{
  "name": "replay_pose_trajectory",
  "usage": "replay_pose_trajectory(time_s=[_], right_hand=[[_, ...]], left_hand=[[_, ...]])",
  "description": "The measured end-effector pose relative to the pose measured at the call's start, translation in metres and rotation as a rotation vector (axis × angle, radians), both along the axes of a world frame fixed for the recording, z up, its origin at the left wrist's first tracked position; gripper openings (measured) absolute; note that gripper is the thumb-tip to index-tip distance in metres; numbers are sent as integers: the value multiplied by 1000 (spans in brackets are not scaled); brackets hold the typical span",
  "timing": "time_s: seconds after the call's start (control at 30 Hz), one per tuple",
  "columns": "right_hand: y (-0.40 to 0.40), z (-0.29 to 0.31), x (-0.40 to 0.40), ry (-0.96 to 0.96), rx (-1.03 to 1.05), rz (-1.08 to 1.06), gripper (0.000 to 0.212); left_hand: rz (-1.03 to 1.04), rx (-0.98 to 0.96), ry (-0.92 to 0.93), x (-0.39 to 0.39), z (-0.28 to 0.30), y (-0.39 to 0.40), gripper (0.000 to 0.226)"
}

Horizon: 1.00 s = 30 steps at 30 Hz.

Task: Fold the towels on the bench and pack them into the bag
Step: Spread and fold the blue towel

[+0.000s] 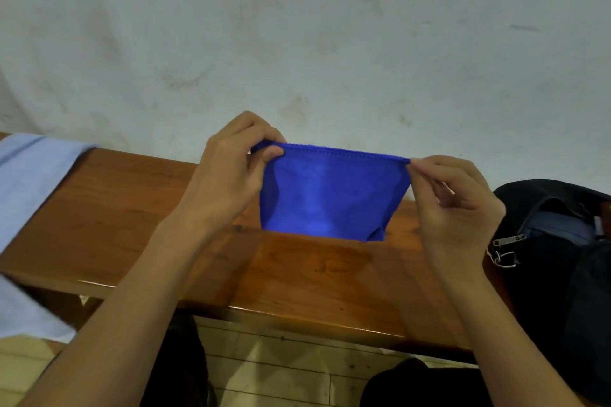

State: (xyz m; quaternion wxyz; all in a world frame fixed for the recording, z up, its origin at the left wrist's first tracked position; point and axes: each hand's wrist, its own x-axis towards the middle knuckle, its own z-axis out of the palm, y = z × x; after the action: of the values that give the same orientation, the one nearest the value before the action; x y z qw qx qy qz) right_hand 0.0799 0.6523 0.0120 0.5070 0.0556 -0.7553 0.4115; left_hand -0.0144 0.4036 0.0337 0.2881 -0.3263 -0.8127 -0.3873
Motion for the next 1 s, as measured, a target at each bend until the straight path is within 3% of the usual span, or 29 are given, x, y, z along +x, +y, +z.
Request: replay_pose_trajectory(time_s=[0.23, 0.33, 0.43, 0.57, 0.67, 0.8, 0.87, 1.0], right_hand=[[0, 2, -4, -114, -141, 105, 16], [5, -3, -9, -103, 67, 20, 16], [9, -6, -12, -92, 86, 37, 14], [11, -3, -7, -93, 66, 72, 16], [9, 0, -6, -104, 79, 94, 17], [3, 3, -5, -141, 115, 61, 28], [1, 5, -5, -174, 77, 52, 29], [-3, 6, -8, -207, 28, 44, 24]], left_hand=[[-34, 61, -189, 2, 6, 0, 12], [74, 6, -95, 1, 2, 3, 11], [110, 27, -12, 2, 4, 5, 11], [-3, 52, -321, 1, 8, -2, 23], [25, 145, -342, 1, 14, -3, 16], [-14, -24, -444, -3, 8, -5, 26], [-22, -3, -470, -3, 4, -4, 28], [38, 47, -386, -1, 7, 3, 17]])
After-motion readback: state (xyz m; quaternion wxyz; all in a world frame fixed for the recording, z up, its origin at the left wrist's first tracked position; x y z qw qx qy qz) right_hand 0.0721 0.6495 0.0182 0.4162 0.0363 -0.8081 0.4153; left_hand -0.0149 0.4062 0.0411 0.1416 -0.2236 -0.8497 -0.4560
